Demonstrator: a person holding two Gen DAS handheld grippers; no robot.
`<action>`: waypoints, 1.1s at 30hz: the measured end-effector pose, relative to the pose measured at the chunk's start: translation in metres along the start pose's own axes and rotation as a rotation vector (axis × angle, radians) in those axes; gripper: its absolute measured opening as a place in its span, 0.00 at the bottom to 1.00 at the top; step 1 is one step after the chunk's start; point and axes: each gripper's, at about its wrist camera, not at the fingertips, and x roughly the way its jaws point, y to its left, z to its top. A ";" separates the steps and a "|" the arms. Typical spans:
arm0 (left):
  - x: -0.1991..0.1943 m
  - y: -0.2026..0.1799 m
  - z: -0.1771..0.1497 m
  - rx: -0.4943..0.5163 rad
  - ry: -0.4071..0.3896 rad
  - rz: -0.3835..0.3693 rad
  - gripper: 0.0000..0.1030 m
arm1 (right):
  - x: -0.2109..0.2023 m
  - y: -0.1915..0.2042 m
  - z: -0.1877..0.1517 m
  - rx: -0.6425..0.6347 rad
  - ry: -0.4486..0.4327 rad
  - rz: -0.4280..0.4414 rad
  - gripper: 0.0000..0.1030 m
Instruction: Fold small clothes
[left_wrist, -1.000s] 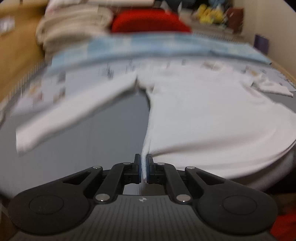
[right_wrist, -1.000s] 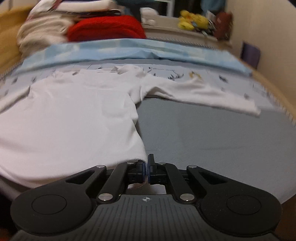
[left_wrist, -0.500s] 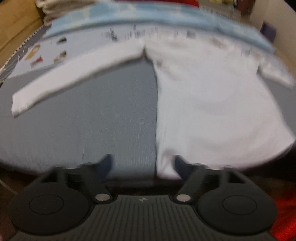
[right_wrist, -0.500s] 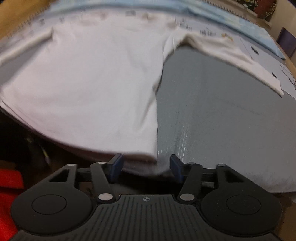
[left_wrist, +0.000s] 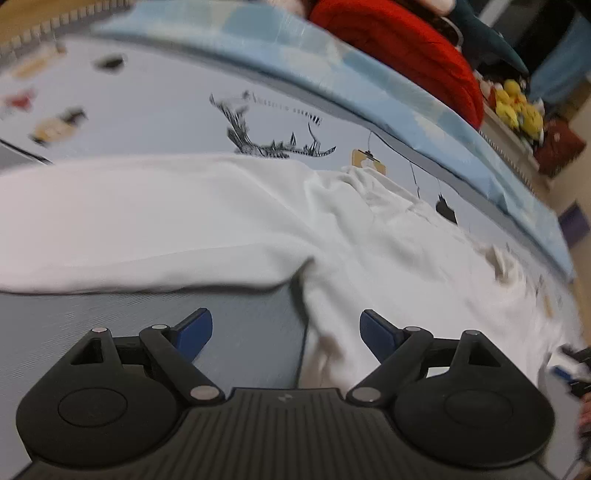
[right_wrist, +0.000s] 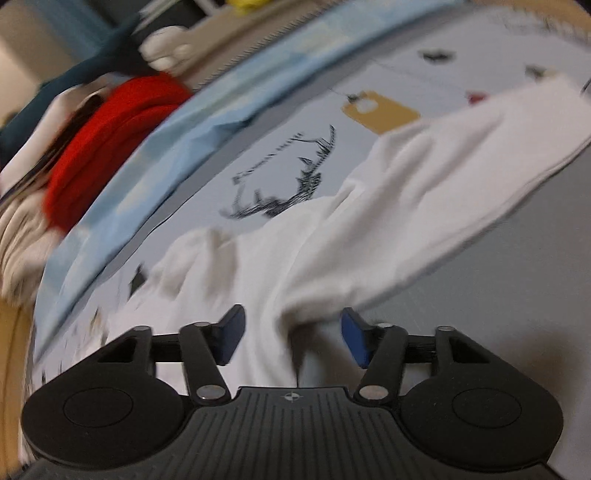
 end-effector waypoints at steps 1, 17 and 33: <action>0.014 0.002 0.006 -0.038 0.008 -0.017 0.88 | 0.015 0.002 0.004 -0.022 0.009 -0.022 0.01; 0.070 0.013 0.063 0.025 -0.110 0.123 0.25 | 0.027 -0.025 0.051 -0.146 -0.166 -0.019 0.20; 0.084 -0.117 0.079 0.300 -0.112 0.066 0.83 | 0.122 0.205 0.001 -0.879 -0.016 -0.018 0.36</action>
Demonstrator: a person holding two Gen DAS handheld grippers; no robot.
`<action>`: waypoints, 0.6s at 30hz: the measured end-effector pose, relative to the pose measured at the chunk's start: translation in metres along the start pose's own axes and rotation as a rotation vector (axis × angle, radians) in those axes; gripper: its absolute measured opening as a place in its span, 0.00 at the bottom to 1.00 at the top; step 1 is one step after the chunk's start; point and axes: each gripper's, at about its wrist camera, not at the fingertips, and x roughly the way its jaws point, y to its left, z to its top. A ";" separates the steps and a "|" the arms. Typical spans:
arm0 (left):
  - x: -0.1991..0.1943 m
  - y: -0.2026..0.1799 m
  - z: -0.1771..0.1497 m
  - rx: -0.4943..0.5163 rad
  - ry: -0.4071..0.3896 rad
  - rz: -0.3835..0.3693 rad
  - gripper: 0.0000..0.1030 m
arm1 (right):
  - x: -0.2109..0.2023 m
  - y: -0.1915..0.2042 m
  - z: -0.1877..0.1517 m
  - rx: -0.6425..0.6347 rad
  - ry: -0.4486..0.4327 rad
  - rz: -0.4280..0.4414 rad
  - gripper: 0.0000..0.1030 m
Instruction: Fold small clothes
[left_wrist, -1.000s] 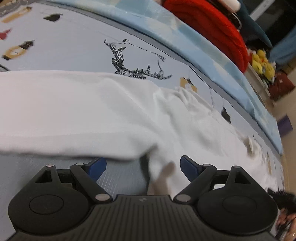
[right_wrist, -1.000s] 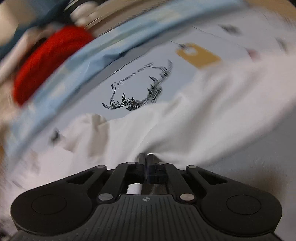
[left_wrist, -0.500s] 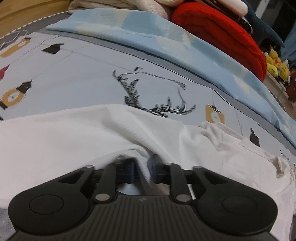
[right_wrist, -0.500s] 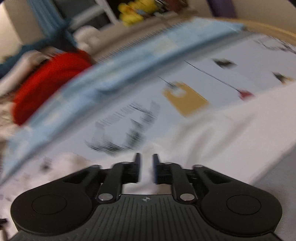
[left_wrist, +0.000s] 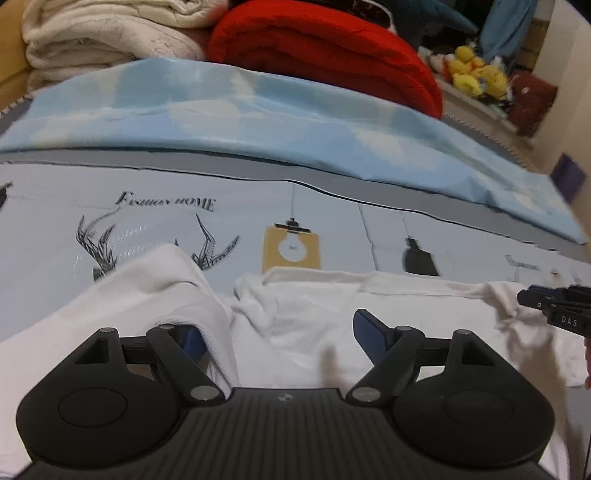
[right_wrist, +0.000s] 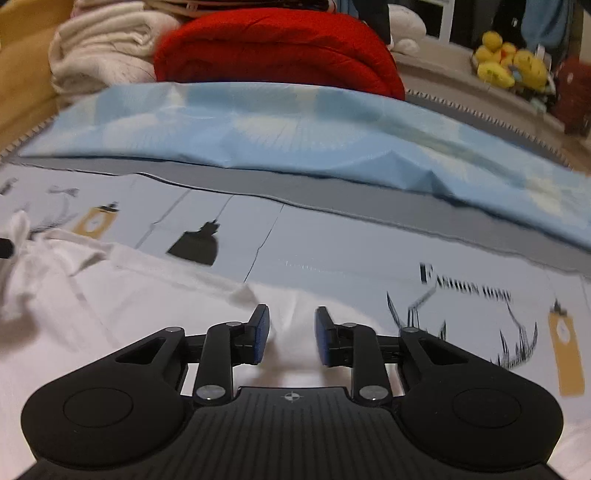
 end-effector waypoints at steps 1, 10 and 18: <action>0.006 0.001 0.001 -0.006 0.007 0.046 0.83 | 0.009 0.004 0.002 -0.020 0.003 -0.027 0.44; 0.022 0.115 -0.035 -0.149 0.036 0.218 0.83 | 0.054 -0.002 0.012 -0.019 -0.023 -0.094 0.08; 0.010 0.118 -0.039 -0.054 0.046 0.189 0.86 | 0.072 -0.014 0.010 0.120 -0.041 -0.019 0.36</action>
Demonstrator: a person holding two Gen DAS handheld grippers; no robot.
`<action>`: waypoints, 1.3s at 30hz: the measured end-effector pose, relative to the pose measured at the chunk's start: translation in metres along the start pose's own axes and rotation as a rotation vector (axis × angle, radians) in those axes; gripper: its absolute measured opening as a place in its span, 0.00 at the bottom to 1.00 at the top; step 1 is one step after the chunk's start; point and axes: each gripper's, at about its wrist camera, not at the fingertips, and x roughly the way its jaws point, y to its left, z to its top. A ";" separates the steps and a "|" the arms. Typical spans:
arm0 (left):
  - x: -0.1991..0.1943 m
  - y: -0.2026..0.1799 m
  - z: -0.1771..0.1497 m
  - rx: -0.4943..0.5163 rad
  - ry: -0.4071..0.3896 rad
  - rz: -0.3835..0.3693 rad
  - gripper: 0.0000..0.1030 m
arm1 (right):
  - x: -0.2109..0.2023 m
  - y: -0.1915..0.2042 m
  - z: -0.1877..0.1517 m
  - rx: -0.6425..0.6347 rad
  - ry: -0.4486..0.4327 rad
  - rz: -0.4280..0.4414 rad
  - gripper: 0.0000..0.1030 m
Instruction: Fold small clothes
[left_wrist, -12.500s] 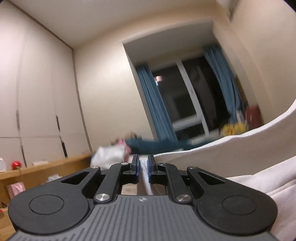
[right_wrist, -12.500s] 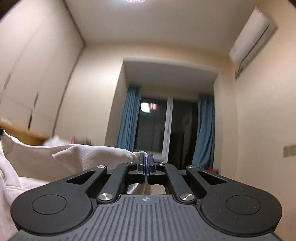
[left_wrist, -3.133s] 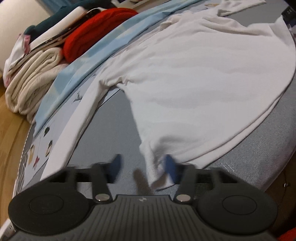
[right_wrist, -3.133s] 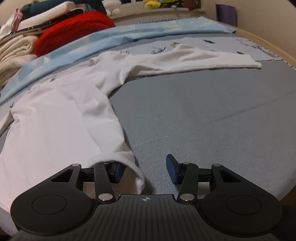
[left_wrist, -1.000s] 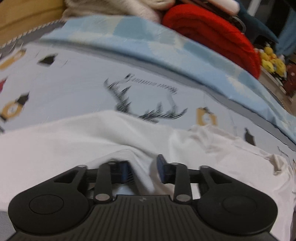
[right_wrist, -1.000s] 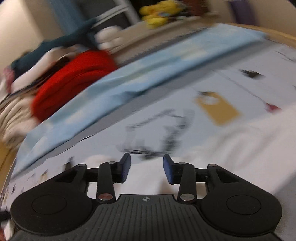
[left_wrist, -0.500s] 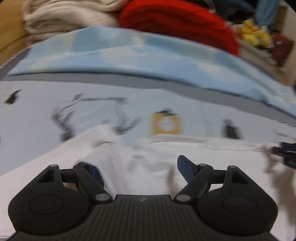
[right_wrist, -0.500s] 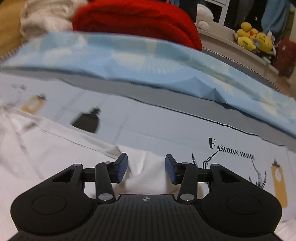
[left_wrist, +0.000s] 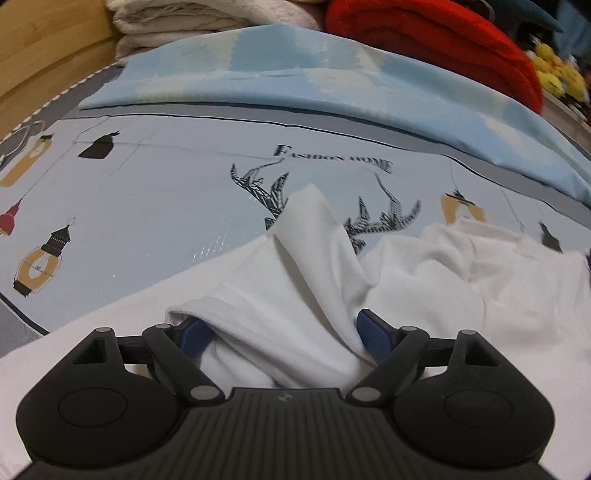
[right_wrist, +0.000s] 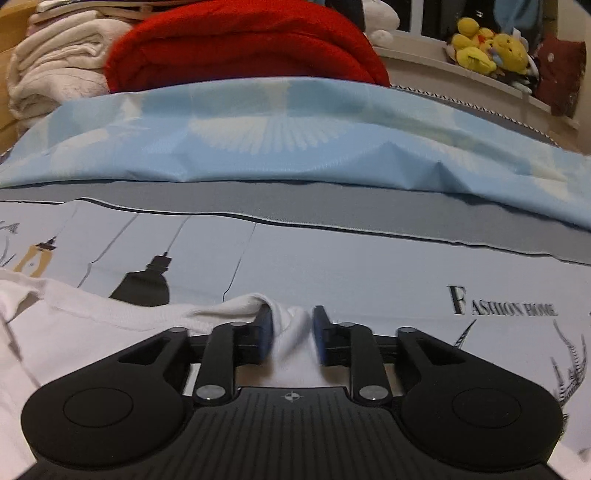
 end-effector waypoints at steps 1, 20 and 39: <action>-0.005 0.004 -0.003 0.016 0.003 -0.019 0.86 | -0.012 -0.007 -0.001 0.042 -0.014 0.019 0.54; -0.068 0.179 -0.090 0.183 0.016 0.588 1.00 | -0.246 0.006 -0.195 -0.004 0.196 0.065 0.66; -0.051 0.195 -0.071 -0.026 0.009 0.526 1.00 | -0.265 0.006 -0.202 0.142 0.043 0.023 0.66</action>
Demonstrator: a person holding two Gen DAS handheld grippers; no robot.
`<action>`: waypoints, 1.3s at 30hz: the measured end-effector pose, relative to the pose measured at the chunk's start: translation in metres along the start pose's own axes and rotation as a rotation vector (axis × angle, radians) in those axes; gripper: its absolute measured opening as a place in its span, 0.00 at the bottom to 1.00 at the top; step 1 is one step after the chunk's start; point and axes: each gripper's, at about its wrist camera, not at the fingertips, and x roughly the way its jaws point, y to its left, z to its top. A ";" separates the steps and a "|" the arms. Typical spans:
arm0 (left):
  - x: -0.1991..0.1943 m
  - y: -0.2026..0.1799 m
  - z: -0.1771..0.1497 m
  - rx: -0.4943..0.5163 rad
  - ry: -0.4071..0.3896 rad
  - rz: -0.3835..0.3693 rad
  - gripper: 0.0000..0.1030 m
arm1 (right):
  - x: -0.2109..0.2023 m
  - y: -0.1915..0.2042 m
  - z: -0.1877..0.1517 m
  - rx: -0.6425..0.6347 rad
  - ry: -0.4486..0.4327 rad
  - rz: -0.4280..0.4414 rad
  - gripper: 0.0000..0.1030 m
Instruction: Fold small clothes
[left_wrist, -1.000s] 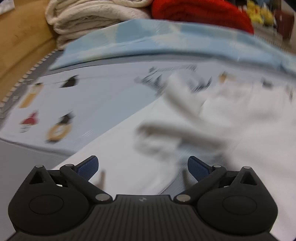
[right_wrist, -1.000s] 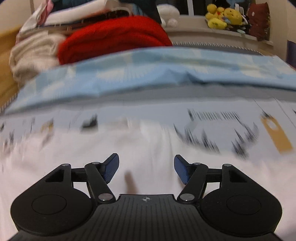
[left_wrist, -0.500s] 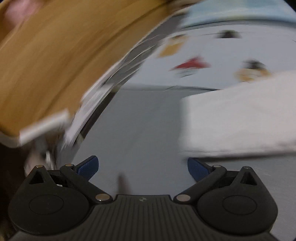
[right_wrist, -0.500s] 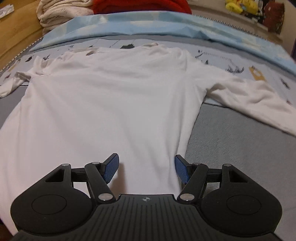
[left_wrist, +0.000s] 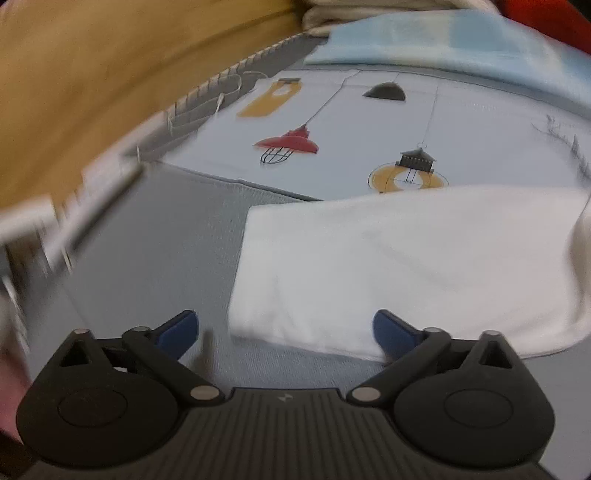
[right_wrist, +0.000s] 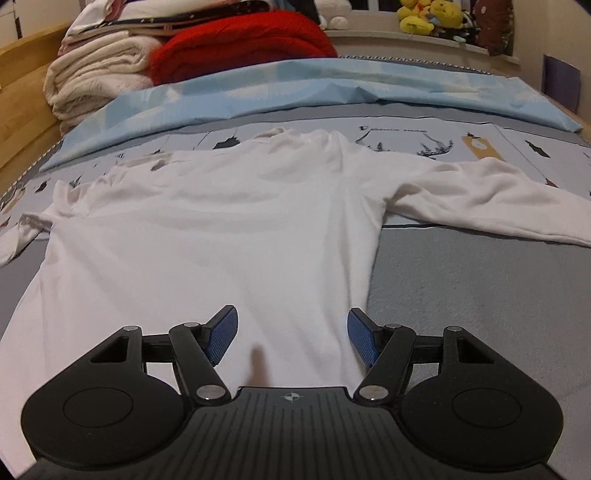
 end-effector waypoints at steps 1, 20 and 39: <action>0.002 -0.003 0.002 0.056 -0.033 0.054 1.00 | 0.000 -0.002 0.000 0.001 -0.004 -0.002 0.66; -0.009 0.016 0.031 0.103 -0.183 0.005 0.99 | 0.012 0.000 -0.003 -0.055 0.008 0.026 0.66; 0.056 0.026 0.039 0.082 -0.094 0.205 1.00 | 0.014 0.004 -0.004 -0.098 0.026 0.033 0.66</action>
